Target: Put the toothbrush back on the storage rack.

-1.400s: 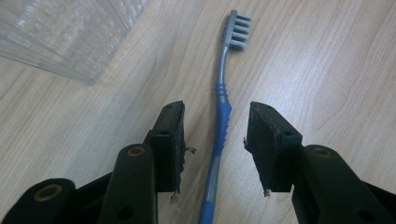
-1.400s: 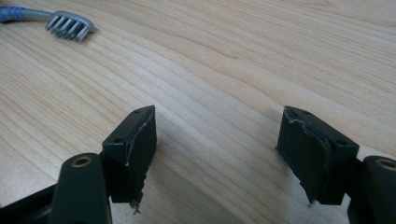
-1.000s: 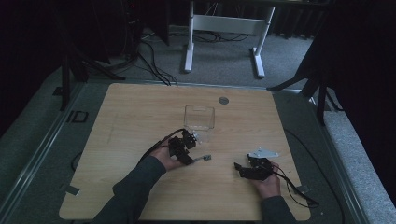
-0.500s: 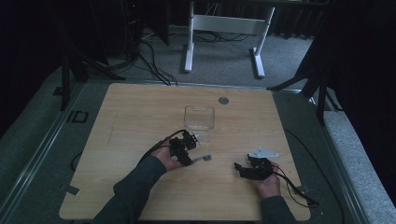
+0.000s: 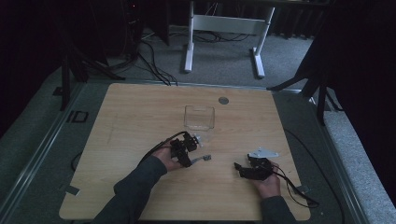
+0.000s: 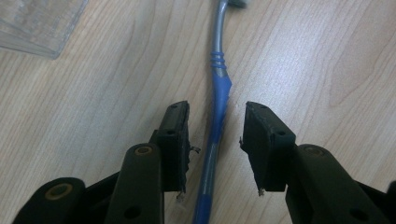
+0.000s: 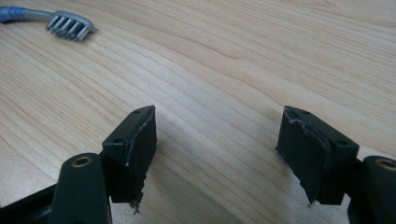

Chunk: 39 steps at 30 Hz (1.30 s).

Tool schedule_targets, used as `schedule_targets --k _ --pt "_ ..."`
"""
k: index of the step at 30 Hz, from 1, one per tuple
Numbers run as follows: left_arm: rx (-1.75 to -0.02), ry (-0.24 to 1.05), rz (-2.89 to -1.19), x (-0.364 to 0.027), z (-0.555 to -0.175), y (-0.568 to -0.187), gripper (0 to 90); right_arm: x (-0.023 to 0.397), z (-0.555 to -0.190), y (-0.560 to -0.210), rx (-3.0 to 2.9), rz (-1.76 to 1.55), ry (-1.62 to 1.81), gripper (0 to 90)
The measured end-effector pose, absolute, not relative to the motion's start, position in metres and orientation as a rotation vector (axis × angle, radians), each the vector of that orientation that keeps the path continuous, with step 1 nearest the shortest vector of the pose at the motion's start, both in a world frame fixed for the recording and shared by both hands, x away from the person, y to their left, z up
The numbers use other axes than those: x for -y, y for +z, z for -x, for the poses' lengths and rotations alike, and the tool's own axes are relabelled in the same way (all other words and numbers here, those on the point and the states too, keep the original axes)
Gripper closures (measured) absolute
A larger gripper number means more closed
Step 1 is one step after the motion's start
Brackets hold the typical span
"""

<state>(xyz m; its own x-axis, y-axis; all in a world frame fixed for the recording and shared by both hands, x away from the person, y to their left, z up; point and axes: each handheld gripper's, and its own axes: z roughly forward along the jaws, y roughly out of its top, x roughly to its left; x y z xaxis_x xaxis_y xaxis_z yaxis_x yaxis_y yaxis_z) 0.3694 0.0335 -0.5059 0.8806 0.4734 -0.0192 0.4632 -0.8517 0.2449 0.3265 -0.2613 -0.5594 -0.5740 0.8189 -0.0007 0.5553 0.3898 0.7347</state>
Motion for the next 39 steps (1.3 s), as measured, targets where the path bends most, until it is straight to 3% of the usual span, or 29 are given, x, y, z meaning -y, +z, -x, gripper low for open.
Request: schedule_targets --k 39 --pt "-0.695 0.049 -2.870 -0.027 -0.373 -0.518 79.8 0.261 -0.327 -0.559 -2.290 -1.190 1.003 27.9"
